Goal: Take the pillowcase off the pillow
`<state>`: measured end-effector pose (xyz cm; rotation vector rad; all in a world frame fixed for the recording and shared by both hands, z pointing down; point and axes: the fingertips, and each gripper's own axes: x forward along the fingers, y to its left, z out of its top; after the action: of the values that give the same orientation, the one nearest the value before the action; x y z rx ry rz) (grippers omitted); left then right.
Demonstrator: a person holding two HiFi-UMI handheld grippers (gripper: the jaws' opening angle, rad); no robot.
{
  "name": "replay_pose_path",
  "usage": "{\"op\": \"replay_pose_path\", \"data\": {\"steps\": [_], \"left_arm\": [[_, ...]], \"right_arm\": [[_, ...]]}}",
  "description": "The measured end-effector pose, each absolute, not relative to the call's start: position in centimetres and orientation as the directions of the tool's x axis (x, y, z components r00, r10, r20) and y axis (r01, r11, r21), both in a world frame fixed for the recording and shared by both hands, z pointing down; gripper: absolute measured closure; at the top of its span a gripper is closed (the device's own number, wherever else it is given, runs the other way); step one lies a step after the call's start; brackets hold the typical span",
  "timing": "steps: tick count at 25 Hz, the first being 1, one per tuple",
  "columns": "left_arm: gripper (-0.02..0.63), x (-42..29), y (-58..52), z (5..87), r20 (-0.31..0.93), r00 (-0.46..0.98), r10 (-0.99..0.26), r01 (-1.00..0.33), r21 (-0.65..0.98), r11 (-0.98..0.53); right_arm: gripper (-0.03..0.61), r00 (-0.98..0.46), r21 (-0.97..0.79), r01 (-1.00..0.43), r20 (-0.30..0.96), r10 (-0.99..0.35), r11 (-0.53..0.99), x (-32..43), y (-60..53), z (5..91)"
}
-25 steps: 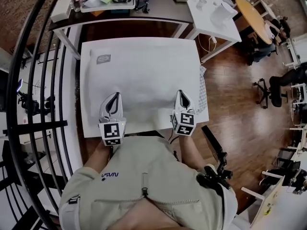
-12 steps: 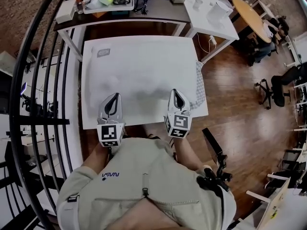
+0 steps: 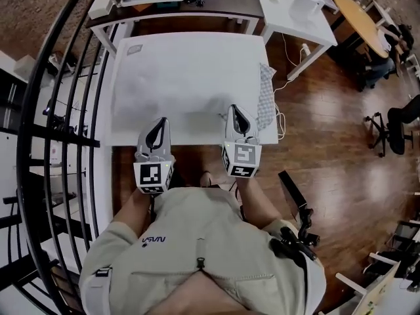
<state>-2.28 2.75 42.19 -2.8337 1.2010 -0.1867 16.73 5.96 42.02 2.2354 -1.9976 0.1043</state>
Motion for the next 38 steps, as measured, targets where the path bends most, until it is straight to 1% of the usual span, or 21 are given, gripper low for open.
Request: {"op": "replay_pose_path", "data": {"steps": [3,5,9,14,19,24,38], "left_arm": [[0.607,-3.4,3.8,40.5,0.060,0.667,-0.743,-0.735,-0.114,-0.668],[0.607,-4.6,4.5,40.0,0.049,0.640,-0.767,-0.762,-0.083,-0.642],[0.607,-9.0,4.9,39.7,0.055,0.558,-0.828,-0.829,0.007,-0.559],[0.607,-12.0,5.7,40.3,0.062,0.570,-0.819,-0.821,0.000,-0.572],[0.607,-12.1,6.7,41.0,0.064,0.606,-0.793,-0.795,-0.003,-0.607],[0.607,-12.6,7.1,41.6,0.067,0.619,-0.782,-0.784,0.003,-0.620],[0.607,-12.8,6.8,42.9,0.096,0.613,-0.784,-0.789,0.011,-0.615]], "right_arm": [[0.574,0.081,0.050,-0.996,0.095,-0.992,-0.076,14.9,7.4,41.0],[0.574,0.073,0.046,-0.997,0.082,-0.994,-0.070,13.9,8.5,40.7],[0.574,0.071,0.025,-0.997,0.091,-0.993,-0.069,12.1,10.6,40.6],[0.574,0.103,0.022,-0.995,0.124,-0.987,-0.101,10.7,11.6,41.4],[0.575,0.100,0.010,-0.995,0.147,-0.984,-0.100,9.2,12.4,41.7],[0.576,0.127,0.033,-0.992,0.183,-0.975,-0.123,9.0,13.2,42.8],[0.577,0.111,0.006,-0.994,0.190,-0.975,-0.112,8.7,12.9,43.3]]}}
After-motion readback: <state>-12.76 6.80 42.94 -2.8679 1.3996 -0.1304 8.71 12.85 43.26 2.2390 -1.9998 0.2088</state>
